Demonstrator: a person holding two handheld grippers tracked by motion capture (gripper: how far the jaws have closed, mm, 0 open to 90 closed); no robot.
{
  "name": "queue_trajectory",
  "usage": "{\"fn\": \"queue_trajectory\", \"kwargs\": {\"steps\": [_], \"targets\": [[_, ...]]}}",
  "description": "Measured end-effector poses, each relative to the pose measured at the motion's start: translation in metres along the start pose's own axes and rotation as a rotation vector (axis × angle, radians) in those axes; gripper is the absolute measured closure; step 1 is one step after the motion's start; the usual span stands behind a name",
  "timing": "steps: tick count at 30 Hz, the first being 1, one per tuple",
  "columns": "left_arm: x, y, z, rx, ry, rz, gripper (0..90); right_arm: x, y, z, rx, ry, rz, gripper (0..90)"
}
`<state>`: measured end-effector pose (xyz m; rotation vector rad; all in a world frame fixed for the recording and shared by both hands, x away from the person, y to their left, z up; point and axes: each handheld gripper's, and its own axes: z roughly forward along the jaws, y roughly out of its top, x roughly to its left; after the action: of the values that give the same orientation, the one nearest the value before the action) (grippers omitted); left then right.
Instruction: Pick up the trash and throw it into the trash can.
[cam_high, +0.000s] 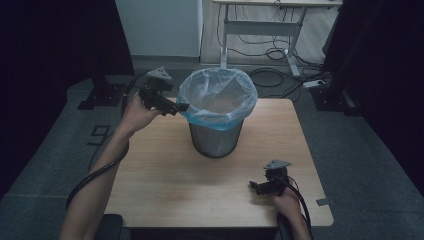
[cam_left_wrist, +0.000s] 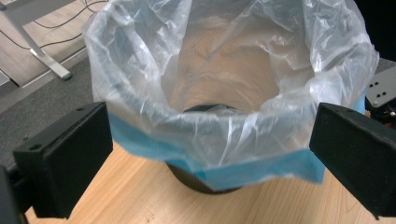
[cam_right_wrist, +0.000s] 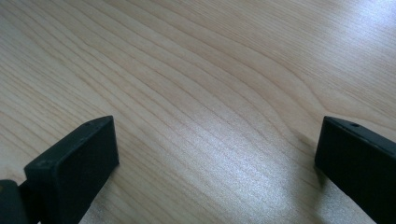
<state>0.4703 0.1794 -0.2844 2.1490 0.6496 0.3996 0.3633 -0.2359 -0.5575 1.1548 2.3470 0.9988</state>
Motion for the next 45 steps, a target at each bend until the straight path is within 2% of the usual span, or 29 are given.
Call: {"fn": "queue_trajectory", "kwargs": {"steps": [19, 35, 45], "targets": [[0.008, -0.045, -0.023, -0.013, 0.032, -0.023, 0.0, 0.000, 0.000, 0.000, 0.001, -0.001, -0.004, 0.0], [0.002, -0.081, -0.041, -0.010, 0.062, -0.009, 0.0, 0.000, 0.000, 0.000, 0.000, 0.000, -0.003, 0.0], [0.002, -0.109, -0.050, -0.018, 0.075, -0.036, 0.0, 0.000, 0.000, 0.000, 0.000, 0.000, -0.003, 0.0]]}}
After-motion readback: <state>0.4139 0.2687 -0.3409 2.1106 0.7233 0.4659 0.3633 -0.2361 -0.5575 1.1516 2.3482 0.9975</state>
